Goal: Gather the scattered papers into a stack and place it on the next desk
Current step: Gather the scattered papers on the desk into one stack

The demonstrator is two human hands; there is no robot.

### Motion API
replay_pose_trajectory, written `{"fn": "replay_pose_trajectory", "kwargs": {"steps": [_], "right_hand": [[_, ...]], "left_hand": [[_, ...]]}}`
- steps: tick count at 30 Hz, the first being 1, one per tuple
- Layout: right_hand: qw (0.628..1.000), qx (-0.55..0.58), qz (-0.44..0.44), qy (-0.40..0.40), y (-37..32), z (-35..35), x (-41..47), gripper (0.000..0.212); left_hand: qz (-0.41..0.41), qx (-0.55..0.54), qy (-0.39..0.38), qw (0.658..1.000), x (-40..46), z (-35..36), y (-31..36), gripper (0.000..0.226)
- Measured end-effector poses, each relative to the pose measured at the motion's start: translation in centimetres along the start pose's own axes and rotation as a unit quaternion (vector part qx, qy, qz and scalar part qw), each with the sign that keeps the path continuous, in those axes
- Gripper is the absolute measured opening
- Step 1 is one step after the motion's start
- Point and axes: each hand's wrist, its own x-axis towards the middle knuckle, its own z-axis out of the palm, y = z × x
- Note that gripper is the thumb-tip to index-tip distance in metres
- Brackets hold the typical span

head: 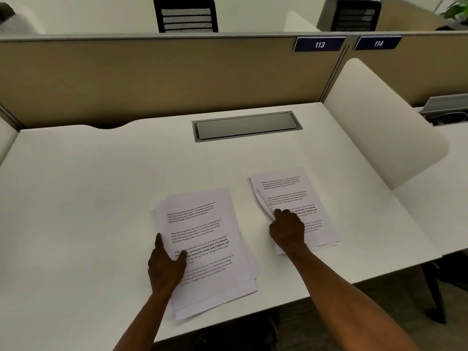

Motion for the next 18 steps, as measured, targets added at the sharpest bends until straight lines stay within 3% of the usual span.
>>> {"fn": "replay_pose_trajectory", "kwargs": {"steps": [3, 6, 10, 14, 18], "right_hand": [[0.998, 0.053, 0.014, 0.033, 0.8, -0.6, 0.6, 0.043], [0.974, 0.213, 0.048, 0.065, 1.5, -1.2, 0.9, 0.046], [0.923, 0.380, 0.052, 0.018, 1.6, -2.1, 1.0, 0.049], [0.905, 0.425, 0.008, -0.023, -1.4, -1.6, -1.0, 0.048], [0.918, 0.392, -0.040, -0.048, -6.0, -0.2, -4.0, 0.046]], "left_hand": [[0.011, -0.010, -0.006, 1.000, -0.4, 0.1, 0.5, 0.096], [0.027, -0.030, -0.005, 0.999, -0.7, 0.2, 0.9, 0.096], [0.050, -0.047, -0.016, 0.998, -1.3, 0.7, 1.4, 0.086], [0.038, -0.055, -0.019, 0.998, -1.8, 1.4, 2.0, 0.058], [0.021, -0.065, -0.014, 0.998, -2.1, 1.6, 2.5, 0.050]]}}
